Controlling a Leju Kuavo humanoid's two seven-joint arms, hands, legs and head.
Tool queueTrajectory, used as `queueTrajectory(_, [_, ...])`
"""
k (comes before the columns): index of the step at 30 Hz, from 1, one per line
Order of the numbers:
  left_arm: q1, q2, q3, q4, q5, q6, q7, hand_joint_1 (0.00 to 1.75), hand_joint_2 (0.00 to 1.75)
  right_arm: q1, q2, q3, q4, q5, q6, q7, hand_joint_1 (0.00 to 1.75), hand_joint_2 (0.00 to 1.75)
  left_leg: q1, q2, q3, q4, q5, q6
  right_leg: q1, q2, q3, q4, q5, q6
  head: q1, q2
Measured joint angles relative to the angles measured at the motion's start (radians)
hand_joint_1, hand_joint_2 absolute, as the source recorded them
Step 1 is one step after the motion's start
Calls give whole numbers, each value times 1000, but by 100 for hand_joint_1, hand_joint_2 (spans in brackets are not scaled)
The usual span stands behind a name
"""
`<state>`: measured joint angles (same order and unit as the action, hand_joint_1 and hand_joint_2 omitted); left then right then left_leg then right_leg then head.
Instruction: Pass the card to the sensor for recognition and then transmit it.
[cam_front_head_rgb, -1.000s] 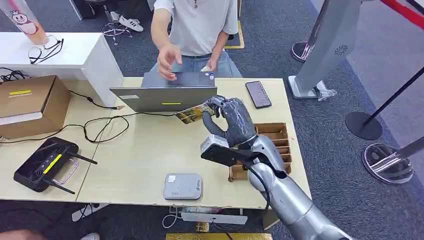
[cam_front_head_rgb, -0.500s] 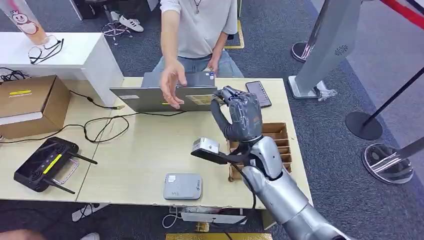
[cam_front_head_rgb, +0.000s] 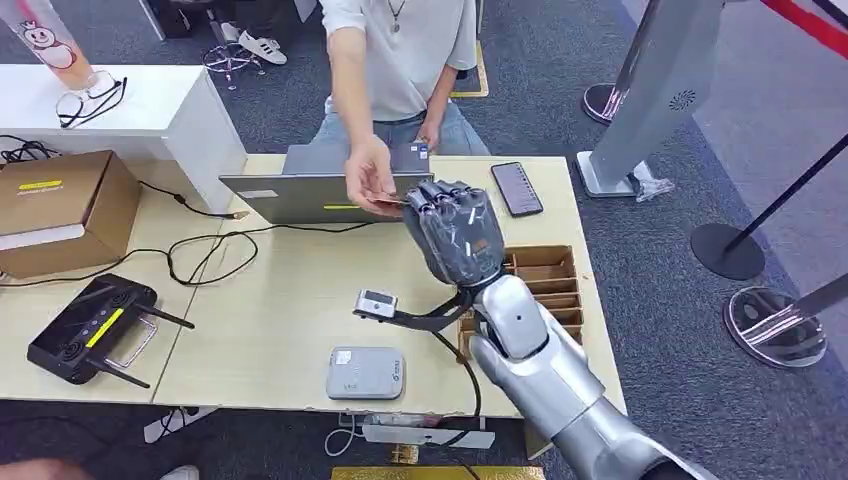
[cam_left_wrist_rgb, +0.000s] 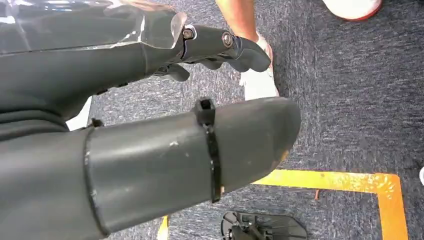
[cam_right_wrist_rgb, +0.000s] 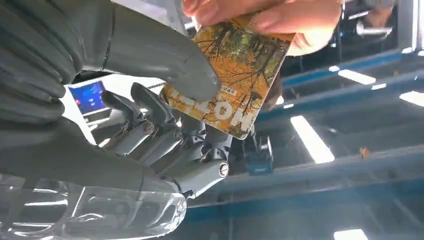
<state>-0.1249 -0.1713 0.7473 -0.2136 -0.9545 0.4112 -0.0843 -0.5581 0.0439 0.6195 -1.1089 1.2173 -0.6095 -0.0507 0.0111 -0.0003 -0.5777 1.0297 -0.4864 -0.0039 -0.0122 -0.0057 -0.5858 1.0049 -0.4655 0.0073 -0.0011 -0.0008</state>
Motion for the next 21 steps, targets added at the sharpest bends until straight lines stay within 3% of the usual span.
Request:
queueTrajectory(1, [0,0,0,0,0,0,0,0,0,-2,5,3,6,-1,11,1,93,175,0,0,0,0,0,0,0,0,0,0,0,0,0,0])
queueTrajectory(2, [0,0,0,0,0,0,0,0,0,-3,8,5,10,-2,20,1,24,175,0,0,0,0,0,0,0,0,0,0,0,0,0,0])
queueTrajectory(3, [0,0,0,0,0,0,0,0,0,-3,10,7,13,-2,23,1,0,175,0,0,0,0,0,0,0,0,0,0,0,0,0,0])
queueTrajectory(11, [0,0,1,0,0,0,0,0,0,-4,21,16,34,-3,30,-4,0,175,0,0,0,0,0,0,0,0,0,0,0,0,0,0])
queueTrajectory(12, [0,0,1,0,0,0,0,0,0,-5,21,16,35,-3,30,-3,0,0,0,0,0,0,0,0,0,0,0,0,0,0,0,0])
queueTrajectory(21, [2,1,4,0,6,1,0,0,0,-5,21,17,34,-31,32,-14,0,0,0,0,0,0,0,0,0,0,0,0,0,0,0,0])
